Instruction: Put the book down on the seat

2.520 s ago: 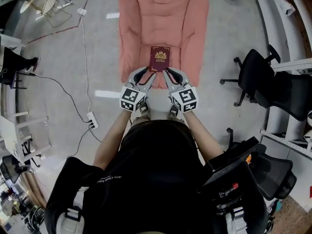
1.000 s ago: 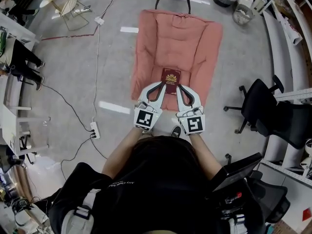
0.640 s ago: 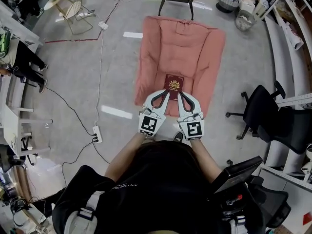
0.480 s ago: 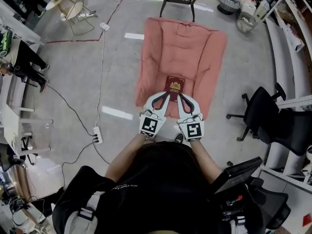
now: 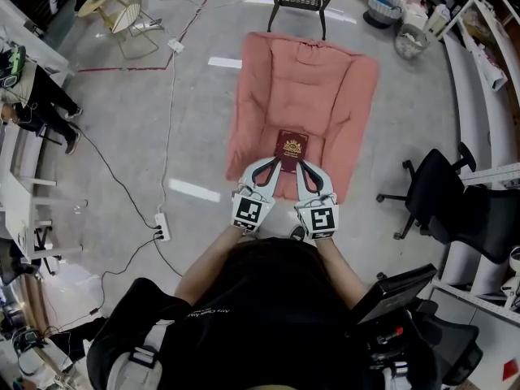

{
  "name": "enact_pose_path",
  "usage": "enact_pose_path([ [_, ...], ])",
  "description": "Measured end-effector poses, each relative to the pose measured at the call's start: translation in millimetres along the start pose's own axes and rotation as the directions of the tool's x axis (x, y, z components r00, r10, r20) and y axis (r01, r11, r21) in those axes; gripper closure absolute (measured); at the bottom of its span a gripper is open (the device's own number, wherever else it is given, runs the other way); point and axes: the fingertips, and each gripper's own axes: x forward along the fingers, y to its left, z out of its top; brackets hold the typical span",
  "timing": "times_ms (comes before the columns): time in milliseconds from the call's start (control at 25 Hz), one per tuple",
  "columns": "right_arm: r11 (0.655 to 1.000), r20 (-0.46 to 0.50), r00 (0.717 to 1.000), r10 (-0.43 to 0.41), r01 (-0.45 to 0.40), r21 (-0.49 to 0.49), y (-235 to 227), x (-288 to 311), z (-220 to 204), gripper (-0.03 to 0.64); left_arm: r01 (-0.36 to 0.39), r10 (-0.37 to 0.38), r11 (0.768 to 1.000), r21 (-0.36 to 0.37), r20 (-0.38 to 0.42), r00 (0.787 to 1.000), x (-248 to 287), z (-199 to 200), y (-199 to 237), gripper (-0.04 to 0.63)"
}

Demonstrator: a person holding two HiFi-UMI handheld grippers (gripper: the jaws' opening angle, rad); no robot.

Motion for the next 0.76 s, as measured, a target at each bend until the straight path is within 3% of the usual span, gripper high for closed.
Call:
enact_pose_path([
  [760, 0.999, -0.024, 1.000, -0.017, 0.018, 0.045, 8, 17, -5, 0.606, 0.003, -0.003, 1.000, -0.010, -0.001, 1.000, -9, -6, 22, 0.589],
])
